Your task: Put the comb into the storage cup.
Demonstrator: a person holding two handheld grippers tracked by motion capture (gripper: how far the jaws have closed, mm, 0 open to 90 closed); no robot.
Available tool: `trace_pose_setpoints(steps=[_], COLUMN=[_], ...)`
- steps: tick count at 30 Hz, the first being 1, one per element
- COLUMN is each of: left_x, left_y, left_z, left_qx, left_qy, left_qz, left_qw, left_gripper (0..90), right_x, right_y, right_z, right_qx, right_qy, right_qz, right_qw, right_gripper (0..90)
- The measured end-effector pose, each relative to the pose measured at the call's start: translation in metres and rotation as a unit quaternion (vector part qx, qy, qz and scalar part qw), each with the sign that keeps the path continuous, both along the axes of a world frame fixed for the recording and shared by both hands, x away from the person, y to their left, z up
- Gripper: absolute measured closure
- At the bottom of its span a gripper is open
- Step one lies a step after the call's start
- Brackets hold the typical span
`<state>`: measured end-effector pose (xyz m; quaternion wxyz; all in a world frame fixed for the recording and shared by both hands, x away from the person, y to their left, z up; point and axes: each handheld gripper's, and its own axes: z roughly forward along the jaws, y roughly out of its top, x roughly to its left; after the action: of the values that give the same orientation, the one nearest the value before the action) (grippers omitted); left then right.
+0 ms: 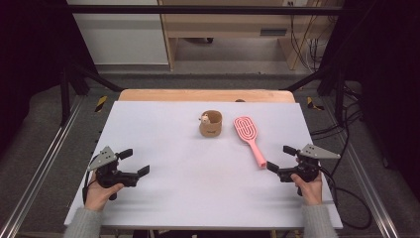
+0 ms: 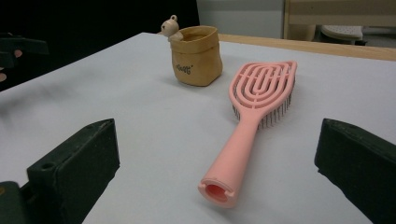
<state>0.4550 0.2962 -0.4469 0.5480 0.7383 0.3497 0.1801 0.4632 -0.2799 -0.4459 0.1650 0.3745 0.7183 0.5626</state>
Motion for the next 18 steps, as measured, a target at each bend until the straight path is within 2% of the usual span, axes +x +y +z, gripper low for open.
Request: trace_pose_setpoints(steps=[18], left_x=[0.001], left_y=[-0.001], left_z=[-0.001], left_qx=[0.002], left_qy=[0.004], left_qz=[-0.001], left_qw=[1.0000], left_gripper=[1.6], right_x=[0.003], right_y=[0.012], right_z=[0.007], right_qx=[-0.023], right_qy=[0.011], right_qz=[-0.002], right_qw=[0.9997], right_gripper=[0.4])
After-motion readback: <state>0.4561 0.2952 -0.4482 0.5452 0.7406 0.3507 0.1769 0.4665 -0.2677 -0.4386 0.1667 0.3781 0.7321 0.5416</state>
